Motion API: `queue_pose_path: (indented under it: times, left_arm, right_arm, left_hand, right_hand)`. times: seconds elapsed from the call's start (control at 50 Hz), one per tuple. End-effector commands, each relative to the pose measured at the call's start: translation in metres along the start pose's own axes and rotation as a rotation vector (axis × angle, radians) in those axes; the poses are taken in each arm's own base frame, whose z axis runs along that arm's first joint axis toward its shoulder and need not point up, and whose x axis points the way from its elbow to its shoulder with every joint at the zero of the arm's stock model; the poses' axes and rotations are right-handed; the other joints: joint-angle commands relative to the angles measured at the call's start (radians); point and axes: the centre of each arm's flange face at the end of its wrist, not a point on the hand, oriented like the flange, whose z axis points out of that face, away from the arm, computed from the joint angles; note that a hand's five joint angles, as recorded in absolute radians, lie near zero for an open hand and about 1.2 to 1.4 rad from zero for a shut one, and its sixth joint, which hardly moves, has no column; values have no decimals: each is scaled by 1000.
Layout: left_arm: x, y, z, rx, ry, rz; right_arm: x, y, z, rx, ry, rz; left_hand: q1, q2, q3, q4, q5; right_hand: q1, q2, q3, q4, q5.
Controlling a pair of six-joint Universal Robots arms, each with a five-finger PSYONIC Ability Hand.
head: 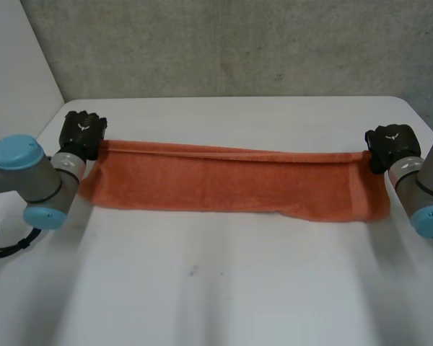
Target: Fold the laundry
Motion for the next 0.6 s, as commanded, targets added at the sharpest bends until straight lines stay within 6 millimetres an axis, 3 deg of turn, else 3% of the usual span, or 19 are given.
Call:
queue_pose_path:
  times: [0.02, 0.04, 0.06, 0.08, 0.1, 0.12, 0.14, 0.16, 0.26, 0.3, 0.36, 0.4, 0.46, 0.6]
  left_arm:
    - [11, -4, 2, 57, 27, 8]
    - [11, -4, 2, 58, 27, 8]
    - [12, -3, 2, 68, 32, 9]
    - [14, -2, 2, 78, 37, 9]
    - [14, -2, 2, 78, 37, 9]
    - [15, -4, 2, 85, 37, 11]
    - [15, -4, 2, 85, 37, 11]
    - [16, -5, 2, 88, 34, 11]
    - [17, -10, 0, 105, 40, 12]
    - [14, -16, 0, 121, 31, 16]
    - [6, -28, 1, 149, 8, 21]
    - [1, -40, -4, 160, 4, 23]
    - [-6, -52, -9, 167, -9, 22]
    - [-17, -73, -33, 148, -12, 15]
  right_arm:
    - [-5, 3, 9, 9, -3, -40]
    - [-5, 3, 9, 9, -3, -40]
    - [-5, 3, 10, 11, -2, -47]
    - [-6, 3, 10, 11, 0, -52]
    - [-6, 3, 10, 11, 0, -52]
    - [-5, 2, 11, 9, 13, -51]
    - [-2, 0, 11, 12, 31, -50]
    - [-2, 0, 11, 12, 32, -50]
    - [10, -21, 7, 49, 72, -38]
    - [21, -42, 1, 91, 98, -27]
    - [27, -51, -3, 110, 109, -14]
    - [39, -72, -13, 153, 130, 13]
    - [47, -88, -24, 180, 140, 37]
    - [43, -94, -48, 132, 71, 38]
  left_hand:
    - [219, 179, 181, 180, 195]
    - [219, 179, 181, 180, 195]
    - [219, 179, 181, 180, 195]
    - [-106, -146, -144, -146, -130]
    - [-110, -150, -147, -149, -133]
    - [-735, -775, -772, -774, -758]
    - [-741, -781, -778, -780, -764]
    - [-1003, -1043, -1040, -1042, -1026]
    - [-1003, -1043, -1040, -1042, -1026]
    - [-1003, -1043, -1040, -1042, -1026]
    - [-1003, -1043, -1040, -1042, -1026]
    - [-1003, -1043, -1040, -1042, -1026]
    - [-1003, -1043, -1040, -1042, -1026]
    - [-996, -1036, -1034, -1036, -1020]
  right_hand:
    - [418, 214, 201, 203, 225]
    - [418, 214, 201, 203, 225]
    - [274, 70, 57, 59, 81]
    - [-224, -428, -441, -440, -418]
    - [-229, -433, -446, -445, -423]
    - [-689, -893, -906, -904, -882]
    - [-803, -1007, -1020, -1019, -997]
    - [-803, -1007, -1020, -1019, -997]
    - [-803, -1007, -1020, -1019, -997]
    - [-803, -1007, -1020, -1019, -997]
    - [-803, -1007, -1020, -1019, -997]
    - [-803, -1007, -1020, -1019, -997]
    - [-803, -1007, -1020, -1019, -997]
    - [-803, -1007, -1020, -1019, -997]
